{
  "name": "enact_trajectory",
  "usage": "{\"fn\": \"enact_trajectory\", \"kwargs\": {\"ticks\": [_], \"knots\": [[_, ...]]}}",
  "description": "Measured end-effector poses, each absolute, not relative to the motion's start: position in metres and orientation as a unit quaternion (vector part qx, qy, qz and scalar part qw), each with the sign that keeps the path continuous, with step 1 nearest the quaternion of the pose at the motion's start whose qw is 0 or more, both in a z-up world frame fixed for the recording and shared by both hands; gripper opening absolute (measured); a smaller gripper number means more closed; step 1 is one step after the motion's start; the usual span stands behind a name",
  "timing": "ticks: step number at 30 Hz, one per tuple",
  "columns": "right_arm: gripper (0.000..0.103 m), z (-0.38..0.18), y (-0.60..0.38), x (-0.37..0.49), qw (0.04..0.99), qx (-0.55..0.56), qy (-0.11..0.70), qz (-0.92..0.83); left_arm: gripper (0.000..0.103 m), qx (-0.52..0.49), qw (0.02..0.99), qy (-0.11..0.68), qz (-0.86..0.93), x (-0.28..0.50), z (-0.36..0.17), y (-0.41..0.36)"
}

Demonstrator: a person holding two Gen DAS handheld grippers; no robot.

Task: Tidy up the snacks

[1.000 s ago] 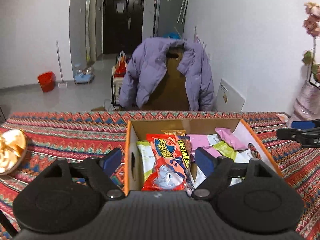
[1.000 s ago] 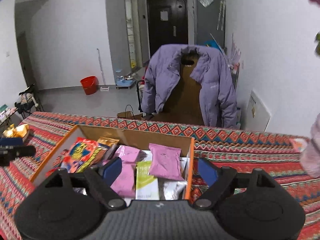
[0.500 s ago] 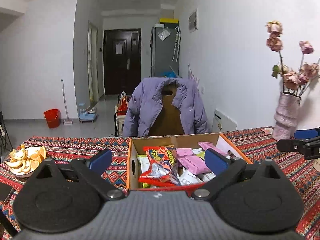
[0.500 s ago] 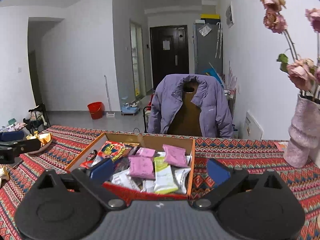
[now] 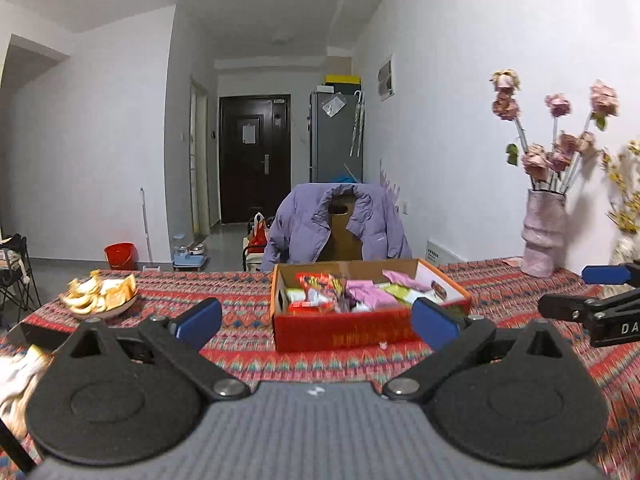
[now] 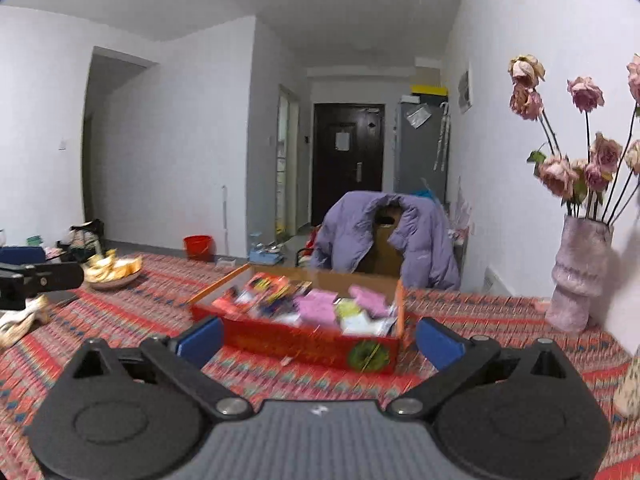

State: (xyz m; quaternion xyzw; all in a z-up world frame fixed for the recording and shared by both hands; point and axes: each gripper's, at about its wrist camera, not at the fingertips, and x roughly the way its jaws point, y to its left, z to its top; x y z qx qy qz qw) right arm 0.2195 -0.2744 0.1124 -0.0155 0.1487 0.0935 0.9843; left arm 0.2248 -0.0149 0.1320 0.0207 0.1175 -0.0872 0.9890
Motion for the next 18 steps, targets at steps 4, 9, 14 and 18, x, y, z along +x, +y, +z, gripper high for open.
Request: {"fn": "enact_trajectory", "kwargs": {"ticks": [4,9,14,18], "knots": [[0.103,0.097,-0.263,0.164,0.983,-0.02,0.147,0.106,0.103,0.028,0.989,0.114,-0.089,0.169,0.117,-0.005],[0.103,0.084,-0.244,0.098,0.983,-0.03,0.143,0.111,0.103,0.015,0.992,0.108,-0.071,0.108,0.102,0.013],[0.103,0.073,-0.225,0.039,0.986,-0.044,0.118,0.106,0.103,0.013,0.995,0.087,-0.042,0.059,0.081,0.023],[0.103,0.056,-0.21,0.001,0.99,-0.041,0.098,0.096,0.103,0.019,0.996,0.078,-0.034,0.028,0.062,0.026]]}}
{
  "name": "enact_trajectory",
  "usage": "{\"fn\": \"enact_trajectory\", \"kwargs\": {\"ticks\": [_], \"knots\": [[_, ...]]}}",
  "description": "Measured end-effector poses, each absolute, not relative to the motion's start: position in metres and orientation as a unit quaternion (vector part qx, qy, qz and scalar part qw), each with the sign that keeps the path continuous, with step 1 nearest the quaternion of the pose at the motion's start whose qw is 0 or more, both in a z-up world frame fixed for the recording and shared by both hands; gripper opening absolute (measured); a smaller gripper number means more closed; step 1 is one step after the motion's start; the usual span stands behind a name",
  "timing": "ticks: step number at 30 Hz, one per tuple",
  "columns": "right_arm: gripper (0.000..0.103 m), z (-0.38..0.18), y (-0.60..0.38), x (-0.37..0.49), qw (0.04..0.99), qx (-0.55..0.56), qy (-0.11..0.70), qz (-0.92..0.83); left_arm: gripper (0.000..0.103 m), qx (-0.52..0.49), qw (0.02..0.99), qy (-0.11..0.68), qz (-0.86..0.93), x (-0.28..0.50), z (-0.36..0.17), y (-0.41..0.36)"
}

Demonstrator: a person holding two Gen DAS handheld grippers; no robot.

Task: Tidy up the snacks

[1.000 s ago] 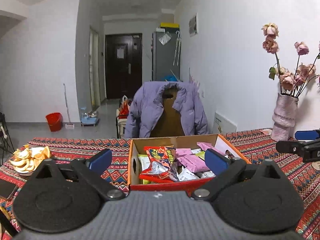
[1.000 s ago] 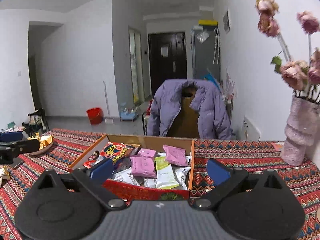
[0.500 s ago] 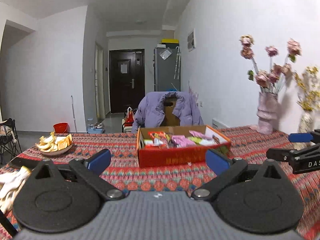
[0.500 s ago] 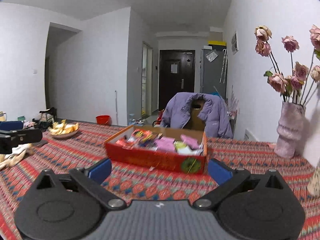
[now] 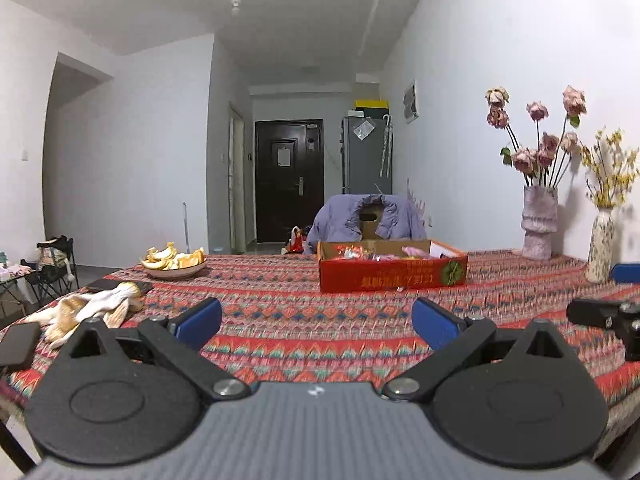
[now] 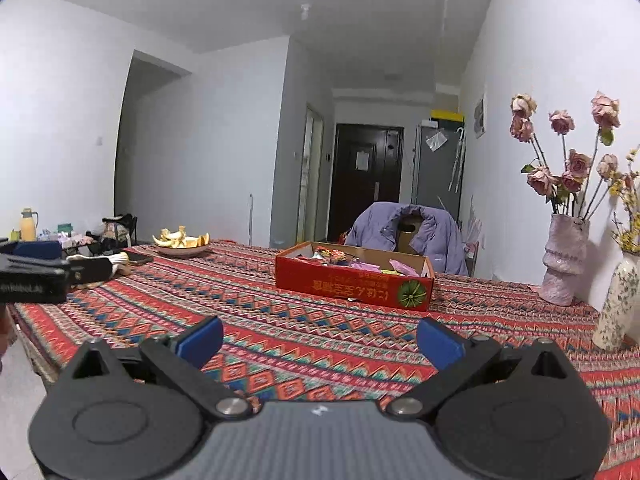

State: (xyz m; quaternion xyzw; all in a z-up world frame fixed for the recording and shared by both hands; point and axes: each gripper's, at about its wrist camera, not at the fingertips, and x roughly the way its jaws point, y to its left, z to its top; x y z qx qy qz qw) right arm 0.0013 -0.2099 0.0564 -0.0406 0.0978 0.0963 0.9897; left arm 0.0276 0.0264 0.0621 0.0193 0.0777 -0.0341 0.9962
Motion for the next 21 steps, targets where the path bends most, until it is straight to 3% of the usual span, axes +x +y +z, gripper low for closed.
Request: {"fn": "enact_trajectory", "kwargs": {"ticks": [7,21], "knots": [[0.103,0.023,-0.205,-0.022,0.989,0.001,0.109,0.104,0.103,0.02,0.993,0.109,-0.041,0.016,0.036,0.027],[0.103,0.024,-0.213,-0.016,0.989,0.01,0.115,0.093,0.103,0.027,0.992,0.111,-0.052,0.013,0.035,0.024]]}}
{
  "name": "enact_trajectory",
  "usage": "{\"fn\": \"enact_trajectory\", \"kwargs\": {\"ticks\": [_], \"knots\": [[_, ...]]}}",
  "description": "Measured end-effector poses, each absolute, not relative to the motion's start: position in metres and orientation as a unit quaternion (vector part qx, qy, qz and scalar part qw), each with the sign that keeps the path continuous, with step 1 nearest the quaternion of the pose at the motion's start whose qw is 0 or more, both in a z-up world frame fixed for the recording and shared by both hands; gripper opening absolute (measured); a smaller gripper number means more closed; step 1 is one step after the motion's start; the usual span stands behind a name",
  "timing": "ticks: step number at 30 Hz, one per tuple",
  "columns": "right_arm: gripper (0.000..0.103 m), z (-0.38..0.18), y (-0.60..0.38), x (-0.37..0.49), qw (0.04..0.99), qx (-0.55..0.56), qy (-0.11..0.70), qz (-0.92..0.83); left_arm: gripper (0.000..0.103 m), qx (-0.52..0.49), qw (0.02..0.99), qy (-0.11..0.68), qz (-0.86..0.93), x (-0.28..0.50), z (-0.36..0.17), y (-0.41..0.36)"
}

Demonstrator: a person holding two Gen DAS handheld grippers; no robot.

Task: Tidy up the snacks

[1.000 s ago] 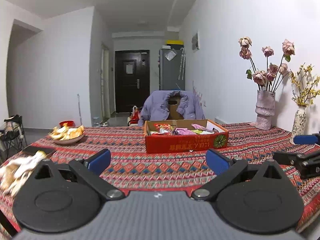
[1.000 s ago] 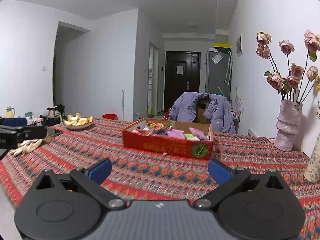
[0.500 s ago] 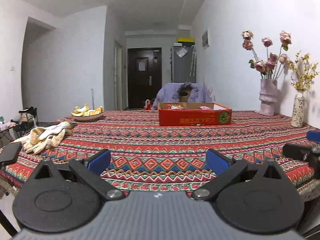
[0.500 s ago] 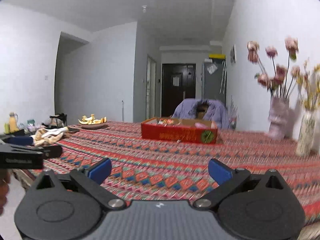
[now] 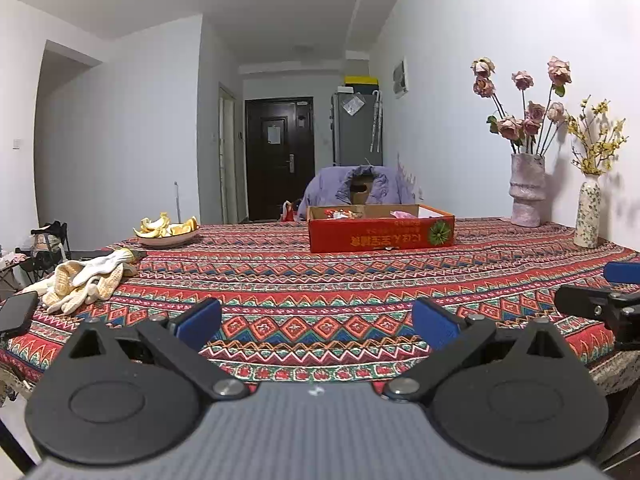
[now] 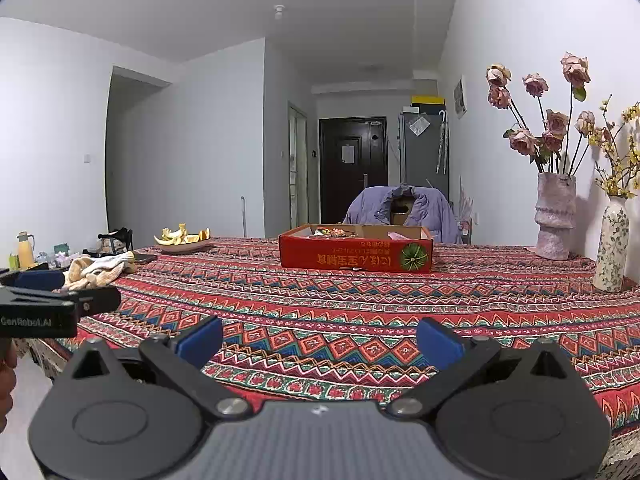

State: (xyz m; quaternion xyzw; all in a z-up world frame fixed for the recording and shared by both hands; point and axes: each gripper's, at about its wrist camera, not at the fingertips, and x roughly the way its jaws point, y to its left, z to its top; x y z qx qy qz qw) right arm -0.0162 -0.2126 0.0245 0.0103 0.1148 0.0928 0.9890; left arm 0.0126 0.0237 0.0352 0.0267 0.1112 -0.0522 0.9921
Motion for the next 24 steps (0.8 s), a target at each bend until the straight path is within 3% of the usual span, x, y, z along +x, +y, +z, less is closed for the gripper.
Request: {"fn": "enact_trajectory", "kwargs": {"ticks": [24], "knots": [[0.103,0.0238,-0.2121,-0.0151,0.989,0.009,0.117,0.092,0.103,0.026,0.993,0.106,-0.047,0.0113,0.0378,0.0251]]}}
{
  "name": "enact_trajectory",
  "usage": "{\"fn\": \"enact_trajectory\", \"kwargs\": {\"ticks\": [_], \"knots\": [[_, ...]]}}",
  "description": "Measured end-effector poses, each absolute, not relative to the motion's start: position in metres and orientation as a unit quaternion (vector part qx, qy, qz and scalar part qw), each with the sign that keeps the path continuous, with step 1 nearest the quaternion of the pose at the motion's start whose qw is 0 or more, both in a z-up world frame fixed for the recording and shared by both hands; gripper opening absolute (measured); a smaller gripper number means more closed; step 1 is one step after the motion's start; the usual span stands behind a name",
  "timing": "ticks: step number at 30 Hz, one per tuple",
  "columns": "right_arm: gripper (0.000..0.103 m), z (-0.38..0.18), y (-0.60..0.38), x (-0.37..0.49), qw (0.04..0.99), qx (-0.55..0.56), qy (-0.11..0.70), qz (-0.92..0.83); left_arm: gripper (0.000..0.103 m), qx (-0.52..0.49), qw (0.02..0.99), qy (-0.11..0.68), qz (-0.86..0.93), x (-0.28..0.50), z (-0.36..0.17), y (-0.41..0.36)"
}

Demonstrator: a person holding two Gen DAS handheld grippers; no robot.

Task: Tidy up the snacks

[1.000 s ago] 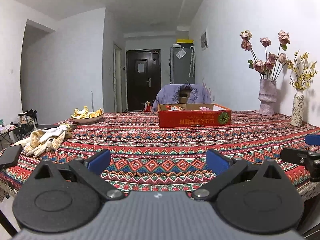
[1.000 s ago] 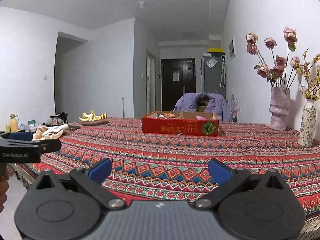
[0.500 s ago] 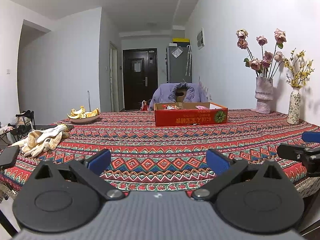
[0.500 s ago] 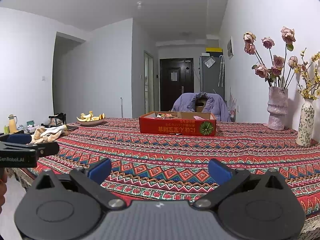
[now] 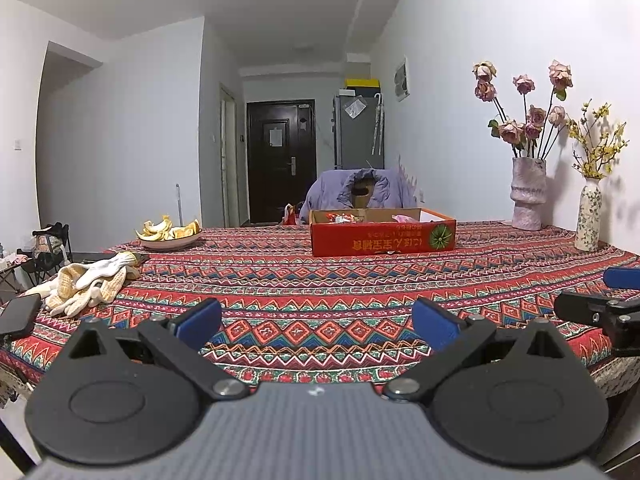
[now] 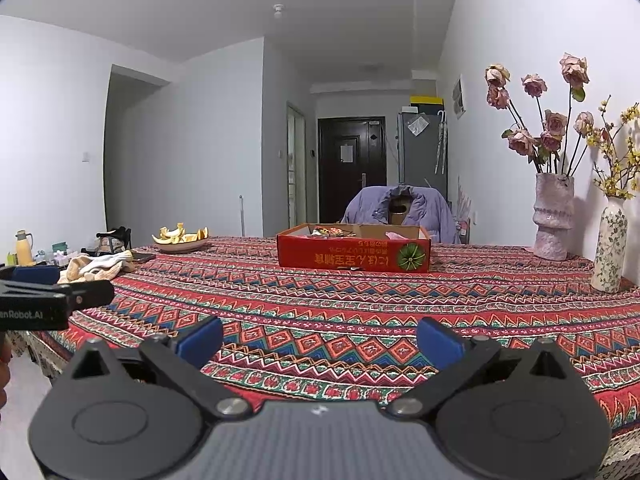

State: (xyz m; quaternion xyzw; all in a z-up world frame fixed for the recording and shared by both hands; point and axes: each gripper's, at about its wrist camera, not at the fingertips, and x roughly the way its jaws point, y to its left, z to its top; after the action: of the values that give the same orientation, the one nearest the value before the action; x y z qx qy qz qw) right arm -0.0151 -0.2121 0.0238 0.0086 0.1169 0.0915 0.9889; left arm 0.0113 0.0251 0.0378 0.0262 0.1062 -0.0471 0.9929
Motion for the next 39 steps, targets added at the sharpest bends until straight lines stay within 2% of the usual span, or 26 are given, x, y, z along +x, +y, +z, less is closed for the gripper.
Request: {"fn": "enact_trajectory", "kwargs": {"ticks": [39], "knots": [[0.103,0.0213,-0.2156,-0.0168,0.99,0.011,0.119,0.078,0.103,0.035,0.994,0.093,-0.049,0.0065,0.0375,0.022]]}}
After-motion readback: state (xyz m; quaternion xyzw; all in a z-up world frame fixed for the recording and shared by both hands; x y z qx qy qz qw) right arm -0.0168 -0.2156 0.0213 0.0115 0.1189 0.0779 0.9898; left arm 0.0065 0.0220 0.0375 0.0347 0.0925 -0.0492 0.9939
